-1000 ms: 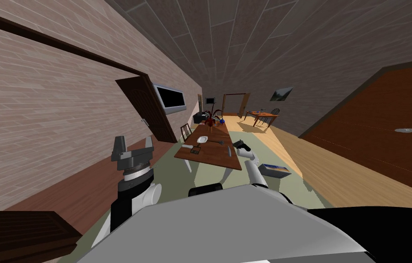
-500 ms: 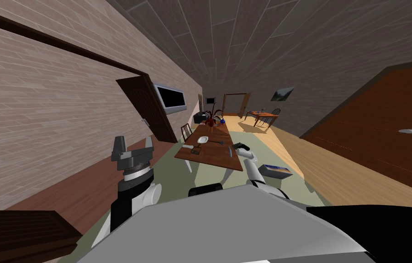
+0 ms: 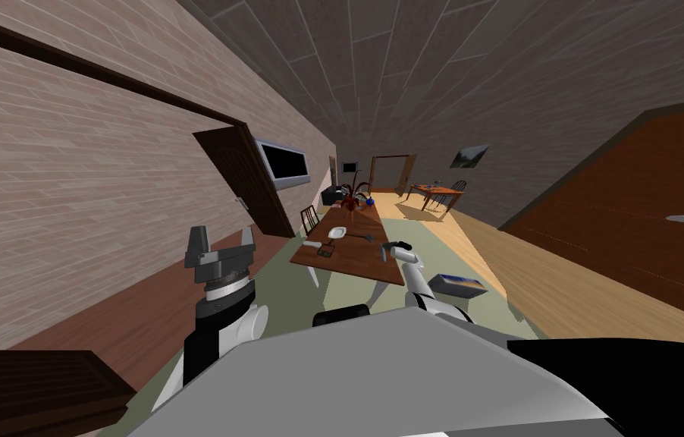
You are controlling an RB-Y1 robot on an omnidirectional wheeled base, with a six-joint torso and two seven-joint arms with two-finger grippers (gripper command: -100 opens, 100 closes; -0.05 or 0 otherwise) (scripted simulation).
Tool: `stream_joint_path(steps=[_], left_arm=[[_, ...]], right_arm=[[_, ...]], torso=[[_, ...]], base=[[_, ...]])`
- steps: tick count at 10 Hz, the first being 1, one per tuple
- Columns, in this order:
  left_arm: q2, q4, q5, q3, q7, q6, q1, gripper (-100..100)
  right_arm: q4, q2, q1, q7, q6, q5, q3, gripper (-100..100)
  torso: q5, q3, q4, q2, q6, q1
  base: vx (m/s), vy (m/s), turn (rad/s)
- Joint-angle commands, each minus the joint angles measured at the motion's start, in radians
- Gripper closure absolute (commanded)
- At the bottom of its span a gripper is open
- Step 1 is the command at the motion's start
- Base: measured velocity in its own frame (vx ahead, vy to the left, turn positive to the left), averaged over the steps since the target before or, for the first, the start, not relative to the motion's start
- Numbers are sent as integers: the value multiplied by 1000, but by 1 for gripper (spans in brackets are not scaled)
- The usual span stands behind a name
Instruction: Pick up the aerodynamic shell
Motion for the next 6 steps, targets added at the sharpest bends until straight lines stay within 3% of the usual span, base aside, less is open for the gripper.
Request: stream_joint_path(steps=[1,5,6], left_arm=[[0,0,0,0,0,0,0,0],[0,0,0,0,0,0,0,0],[0,0,0,0,0,0,0,0]], right_arm=[[36,-7,-13,-20,15,-12,-7,-100],[152,-8,-64,-115,70,-47,-47,-100],[159,-8,-64,-115,70,-47,-47,-100]], torso=[[0,0,0,0,0,0],[0,0,0,0,0,-1],[0,0,0,0,0,0]], base=[[15,6,2],[19,2,-3],[17,2,-3]])
